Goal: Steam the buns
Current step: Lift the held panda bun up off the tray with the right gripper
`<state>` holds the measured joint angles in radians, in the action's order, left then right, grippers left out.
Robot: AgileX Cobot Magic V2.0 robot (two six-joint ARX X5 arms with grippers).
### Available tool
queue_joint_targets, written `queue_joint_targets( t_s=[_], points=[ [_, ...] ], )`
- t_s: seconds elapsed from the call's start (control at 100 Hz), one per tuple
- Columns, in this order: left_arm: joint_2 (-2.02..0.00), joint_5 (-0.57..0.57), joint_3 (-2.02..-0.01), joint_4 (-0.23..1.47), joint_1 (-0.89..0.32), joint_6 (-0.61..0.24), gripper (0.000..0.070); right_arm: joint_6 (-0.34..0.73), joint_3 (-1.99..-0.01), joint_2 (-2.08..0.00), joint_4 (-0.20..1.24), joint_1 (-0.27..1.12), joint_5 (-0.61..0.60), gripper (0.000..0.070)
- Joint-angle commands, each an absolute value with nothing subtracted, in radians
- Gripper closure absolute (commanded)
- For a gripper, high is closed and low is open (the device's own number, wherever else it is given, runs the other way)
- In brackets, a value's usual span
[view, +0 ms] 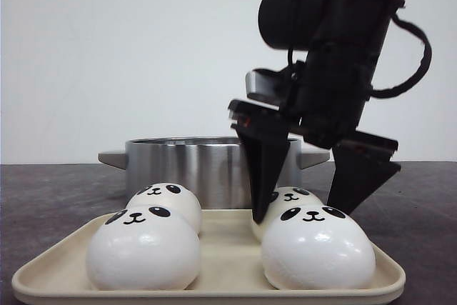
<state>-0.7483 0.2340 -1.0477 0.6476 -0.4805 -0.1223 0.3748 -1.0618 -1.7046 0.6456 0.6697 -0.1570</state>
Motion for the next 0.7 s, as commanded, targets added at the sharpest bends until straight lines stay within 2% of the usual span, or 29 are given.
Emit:
queue_joint_targets(
  t_s=[0.0, 0.07, 0.18, 0.31, 0.6, 0.69],
  points=[
    [-0.756, 0.233, -1.061, 0.641, -0.486, -0.122, 0.0224, 0.382, -1.074, -1.726, 0.653, 0.680, -0.152, 0.0369],
    [-0.756, 0.233, -1.061, 0.645, -0.486, -0.122, 0.0224, 0.382, -1.074, -1.726, 0.653, 0.683, -0.152, 0.0448],
    [-0.756, 0.233, -1.061, 0.653, -0.486, -0.122, 0.0224, 0.382, -1.074, -1.726, 0.659, 0.684, -0.150, 0.0513],
    [-0.756, 0.233, -1.061, 0.666, -0.486, -0.122, 0.0224, 0.382, -1.074, -1.726, 0.661, 0.685, -0.149, 0.0700],
    [-0.756, 0.233, -1.061, 0.666, -0.486, -0.121, 0.0224, 0.345, -1.098, -1.647, 0.681, 0.719, -0.159, 0.0700],
    [-0.756, 0.233, -1.061, 0.666, -0.485, -0.121, 0.0224, 0.332, -1.121, -1.593, 0.684, 0.733, -0.196, 0.0700]
  ],
)
